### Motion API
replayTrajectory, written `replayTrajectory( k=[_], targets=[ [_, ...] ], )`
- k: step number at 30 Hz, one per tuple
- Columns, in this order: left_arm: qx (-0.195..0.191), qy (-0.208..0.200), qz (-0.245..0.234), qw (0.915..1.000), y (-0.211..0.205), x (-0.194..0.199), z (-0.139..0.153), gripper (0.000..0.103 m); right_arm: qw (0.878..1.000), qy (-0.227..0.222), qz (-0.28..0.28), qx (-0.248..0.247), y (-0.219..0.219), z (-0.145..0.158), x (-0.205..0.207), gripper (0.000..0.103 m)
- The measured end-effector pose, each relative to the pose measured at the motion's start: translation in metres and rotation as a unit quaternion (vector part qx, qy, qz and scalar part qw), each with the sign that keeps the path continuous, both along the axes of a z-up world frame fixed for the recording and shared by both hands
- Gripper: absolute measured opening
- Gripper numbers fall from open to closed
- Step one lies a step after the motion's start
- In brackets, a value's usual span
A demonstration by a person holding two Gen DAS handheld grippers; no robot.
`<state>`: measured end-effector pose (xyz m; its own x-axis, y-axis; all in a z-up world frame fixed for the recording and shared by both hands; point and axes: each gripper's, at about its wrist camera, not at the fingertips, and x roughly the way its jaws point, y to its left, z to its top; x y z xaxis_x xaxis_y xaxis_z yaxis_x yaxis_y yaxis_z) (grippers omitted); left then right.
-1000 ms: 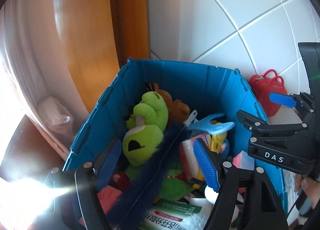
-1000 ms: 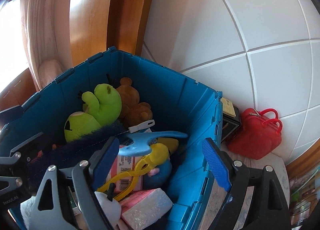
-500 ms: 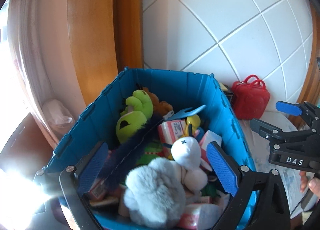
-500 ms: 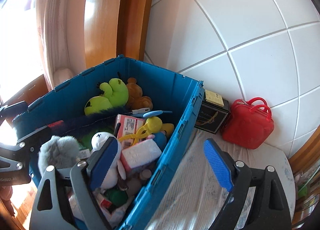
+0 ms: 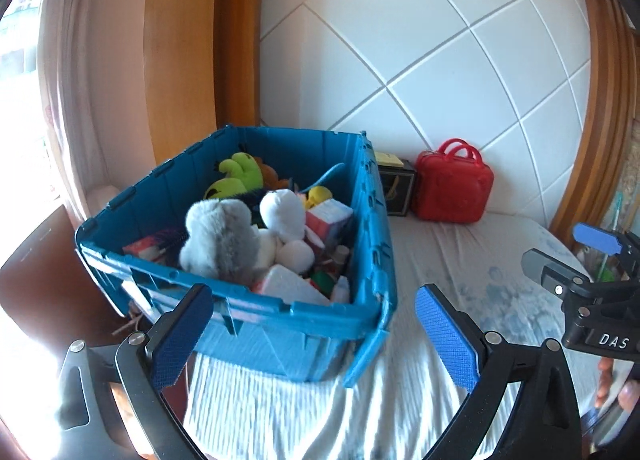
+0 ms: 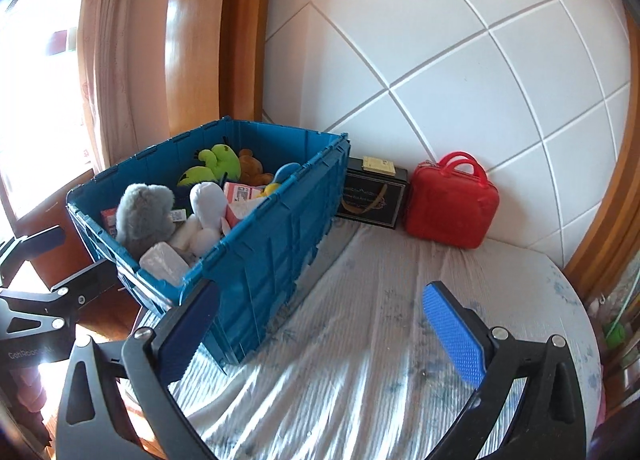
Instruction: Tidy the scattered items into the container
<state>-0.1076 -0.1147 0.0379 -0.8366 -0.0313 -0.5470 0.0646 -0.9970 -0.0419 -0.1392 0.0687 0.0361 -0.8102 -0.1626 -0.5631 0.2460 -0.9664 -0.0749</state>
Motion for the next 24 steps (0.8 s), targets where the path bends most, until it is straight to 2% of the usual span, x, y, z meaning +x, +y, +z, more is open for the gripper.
replayTrajectory(
  k=[4, 11, 24],
  targets=[
    [-0.008, 0.002, -0.001, 1.0, 0.016, 0.023, -0.002, 0.102, 1.0, -0.009, -0.009, -0.018, 0.022, -0.013, 0.028, 0.103],
    [-0.02, 0.007, -0.003, 0.9998, 0.045, 0.064, -0.005, 0.102, 0.999, -0.009, -0.015, -0.034, 0.04, -0.016, 0.065, 0.103],
    [-0.019, 0.021, -0.006, 0.9996, 0.046, 0.082, 0.008, 0.102, 0.999, 0.015, -0.014, -0.041, 0.043, 0.001, 0.084, 0.103]
  ],
)
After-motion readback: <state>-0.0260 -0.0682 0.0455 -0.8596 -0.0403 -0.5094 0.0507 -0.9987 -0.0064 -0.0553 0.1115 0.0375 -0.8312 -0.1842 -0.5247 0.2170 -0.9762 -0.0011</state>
